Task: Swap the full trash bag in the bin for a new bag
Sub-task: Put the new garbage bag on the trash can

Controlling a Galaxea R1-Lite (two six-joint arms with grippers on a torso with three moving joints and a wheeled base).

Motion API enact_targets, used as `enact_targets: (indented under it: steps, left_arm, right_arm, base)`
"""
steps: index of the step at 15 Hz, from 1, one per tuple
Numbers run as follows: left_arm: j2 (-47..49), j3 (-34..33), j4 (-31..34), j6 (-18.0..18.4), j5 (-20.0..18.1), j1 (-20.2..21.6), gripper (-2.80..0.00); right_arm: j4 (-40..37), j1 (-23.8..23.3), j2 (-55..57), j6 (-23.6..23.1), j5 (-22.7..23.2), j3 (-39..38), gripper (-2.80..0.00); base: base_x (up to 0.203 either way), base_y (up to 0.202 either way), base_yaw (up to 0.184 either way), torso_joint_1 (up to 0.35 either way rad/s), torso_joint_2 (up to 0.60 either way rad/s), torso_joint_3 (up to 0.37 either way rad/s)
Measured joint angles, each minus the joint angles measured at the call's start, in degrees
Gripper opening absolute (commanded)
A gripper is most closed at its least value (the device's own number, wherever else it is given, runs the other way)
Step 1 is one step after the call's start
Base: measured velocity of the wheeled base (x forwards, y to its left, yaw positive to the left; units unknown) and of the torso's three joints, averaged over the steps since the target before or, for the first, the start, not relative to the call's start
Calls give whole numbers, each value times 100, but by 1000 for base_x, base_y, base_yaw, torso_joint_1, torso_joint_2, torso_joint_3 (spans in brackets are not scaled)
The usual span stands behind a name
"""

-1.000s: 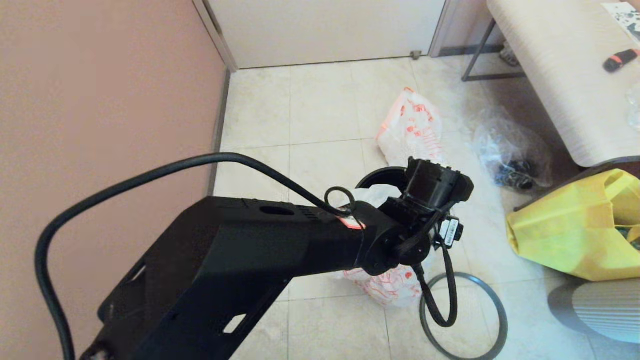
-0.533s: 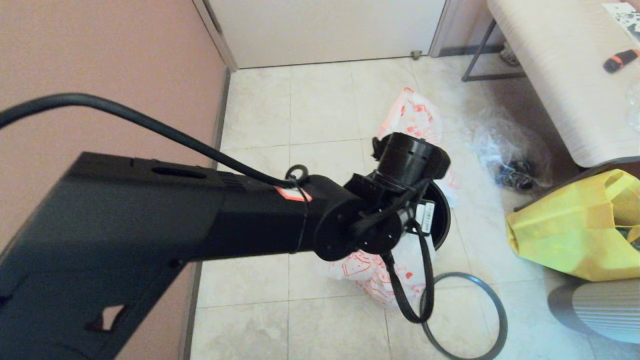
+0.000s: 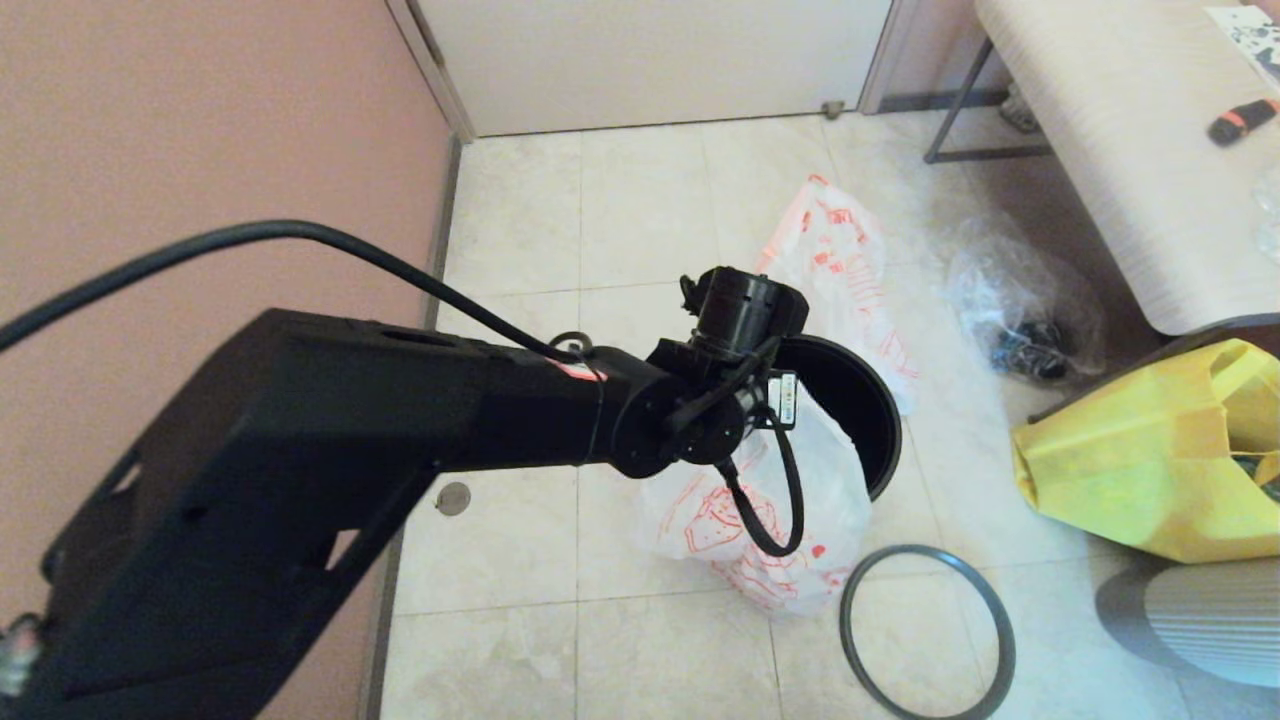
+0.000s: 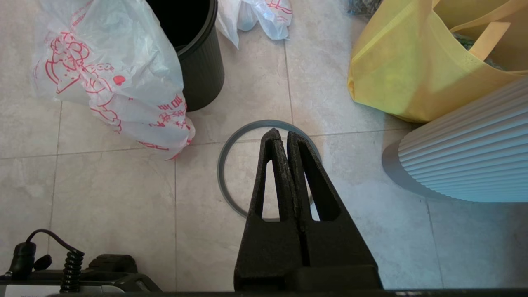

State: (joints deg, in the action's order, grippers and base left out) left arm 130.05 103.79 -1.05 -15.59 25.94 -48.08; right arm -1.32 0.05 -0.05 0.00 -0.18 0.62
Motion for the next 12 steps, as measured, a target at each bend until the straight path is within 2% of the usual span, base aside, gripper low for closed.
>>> enact_targets:
  steps: [1, 3, 7, 8, 12]
  left_arm:
    - [295, 242, -156, 137, -27, 27, -280]
    - [1022, 583, -782, 732, -126, 133, -280]
    - [2380, 789, -2999, 2233, -285, 452, -280]
    - [2570, 823, -3402, 2472, -283, 481, -280]
    - [2719, 793, -3439, 2540, -251, 470, -280]
  right_arm:
    - [0, 5, 0, 0, 0, 0, -280]
    - [2, 5, 0, 0, 0, 0, -280]
    - [0, 5, 0, 0, 0, 0, -280]
    - [5, 6, 0, 0, 2, 0, -280]
    - [0, 5, 0, -2, 0, 0, -280]
  base:
    - [0, 0, 0, 0, 0, 0]
    - [0, 0, 0, 0, 0, 0]
    - [0, 0, 0, 0, 0, 0]
    - [0, 0, 0, 0, 0, 0]
    - [0, 0, 0, 0, 0, 0]
